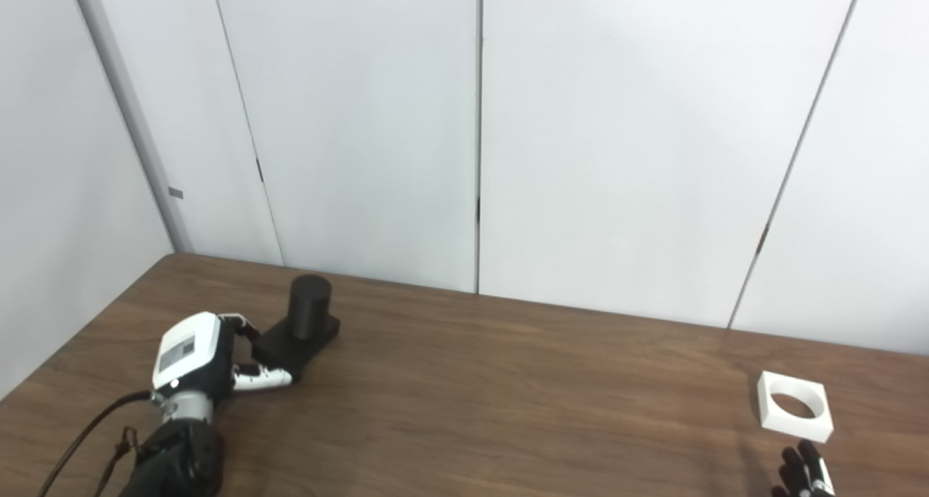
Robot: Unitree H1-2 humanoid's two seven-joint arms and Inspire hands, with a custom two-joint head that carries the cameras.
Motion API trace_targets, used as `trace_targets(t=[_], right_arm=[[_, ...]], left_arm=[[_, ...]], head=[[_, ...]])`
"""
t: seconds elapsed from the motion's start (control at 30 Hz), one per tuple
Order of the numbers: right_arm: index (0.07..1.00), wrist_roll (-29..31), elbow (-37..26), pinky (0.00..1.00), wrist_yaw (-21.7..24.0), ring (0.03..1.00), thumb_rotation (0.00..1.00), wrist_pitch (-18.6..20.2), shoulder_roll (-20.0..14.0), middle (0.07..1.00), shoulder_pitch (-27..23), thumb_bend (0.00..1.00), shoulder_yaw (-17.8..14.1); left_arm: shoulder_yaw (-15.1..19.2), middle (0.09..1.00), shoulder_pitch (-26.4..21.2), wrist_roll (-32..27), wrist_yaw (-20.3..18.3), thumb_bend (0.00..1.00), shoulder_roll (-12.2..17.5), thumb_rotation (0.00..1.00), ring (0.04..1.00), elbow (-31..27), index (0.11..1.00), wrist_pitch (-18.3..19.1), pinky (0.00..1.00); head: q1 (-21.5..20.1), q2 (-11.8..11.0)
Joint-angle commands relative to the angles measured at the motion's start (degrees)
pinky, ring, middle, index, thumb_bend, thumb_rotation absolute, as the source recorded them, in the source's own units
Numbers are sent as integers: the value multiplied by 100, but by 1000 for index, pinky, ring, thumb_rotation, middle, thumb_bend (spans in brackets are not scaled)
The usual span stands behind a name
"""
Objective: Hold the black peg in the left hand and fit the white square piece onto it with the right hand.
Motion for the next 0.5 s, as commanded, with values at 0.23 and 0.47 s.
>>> trace_targets(t=[0.23,0.47], right_arm=[[1000,13,-130,1000,-10,1000,1000,115,132,977,255,504,79],[1000,-42,-269,1000,-54,1000,1000,149,158,972,270,506,112]], left_arm=[[-187,768,460,-501,-514,488,105,56,824,-1080,490,-709,735],[-380,779,790,-833,-996,489,225,53,823,-1434,489,-1399,734]], head=[[-101,160],[-233,320]])
